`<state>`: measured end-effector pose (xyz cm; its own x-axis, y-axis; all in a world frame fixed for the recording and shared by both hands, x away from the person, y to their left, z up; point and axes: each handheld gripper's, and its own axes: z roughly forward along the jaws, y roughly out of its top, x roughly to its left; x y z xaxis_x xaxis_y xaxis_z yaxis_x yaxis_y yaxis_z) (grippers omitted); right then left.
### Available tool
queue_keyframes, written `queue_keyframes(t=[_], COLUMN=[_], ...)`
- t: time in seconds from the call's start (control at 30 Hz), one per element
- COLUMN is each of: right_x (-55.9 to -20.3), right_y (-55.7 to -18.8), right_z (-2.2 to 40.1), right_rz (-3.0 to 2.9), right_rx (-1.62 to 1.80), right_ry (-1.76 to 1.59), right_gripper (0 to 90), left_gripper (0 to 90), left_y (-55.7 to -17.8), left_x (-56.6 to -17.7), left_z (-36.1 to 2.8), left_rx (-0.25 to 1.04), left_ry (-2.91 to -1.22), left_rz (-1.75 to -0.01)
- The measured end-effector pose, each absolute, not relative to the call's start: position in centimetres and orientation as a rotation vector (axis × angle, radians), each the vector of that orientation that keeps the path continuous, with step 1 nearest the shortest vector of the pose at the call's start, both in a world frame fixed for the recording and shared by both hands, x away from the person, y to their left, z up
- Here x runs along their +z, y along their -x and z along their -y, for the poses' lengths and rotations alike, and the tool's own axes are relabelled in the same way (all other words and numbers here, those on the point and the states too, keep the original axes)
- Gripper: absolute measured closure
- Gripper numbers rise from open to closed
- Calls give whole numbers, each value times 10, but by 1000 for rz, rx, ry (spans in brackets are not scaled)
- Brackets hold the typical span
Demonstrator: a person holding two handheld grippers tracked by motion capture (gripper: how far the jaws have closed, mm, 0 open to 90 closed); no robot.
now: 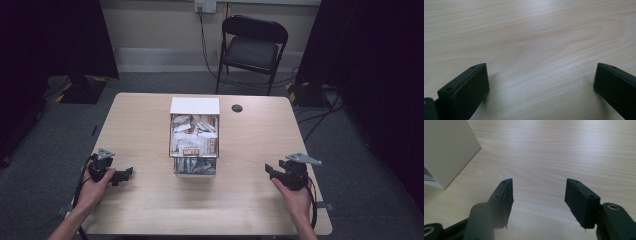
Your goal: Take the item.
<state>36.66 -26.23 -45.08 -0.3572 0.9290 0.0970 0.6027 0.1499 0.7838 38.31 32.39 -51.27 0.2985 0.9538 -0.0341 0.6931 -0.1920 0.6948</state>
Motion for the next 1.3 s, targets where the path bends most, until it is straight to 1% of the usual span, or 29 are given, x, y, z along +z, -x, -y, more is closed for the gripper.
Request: queue_keyframes(t=[0.27, 0.67, 1.3], right_x=[-439, -421, -376], right_y=[-363, -358, -353], right_z=[250, 231, 209], right_rz=[-2097, -2133, -2140], right_rx=[1132, 1234, 1369], right_ry=[-1383, -1286, -1169], right_gripper=[457, 455, 458], left_gripper=[0, 0, 0], left_y=[-383, -383, -383], left_x=[-513, -513, -513], left_z=[-324, -324, -324], left_rx=[553, 553, 553], left_ry=[-1961, -1961, -1961], left_rz=[-1463, -1462, -1462])
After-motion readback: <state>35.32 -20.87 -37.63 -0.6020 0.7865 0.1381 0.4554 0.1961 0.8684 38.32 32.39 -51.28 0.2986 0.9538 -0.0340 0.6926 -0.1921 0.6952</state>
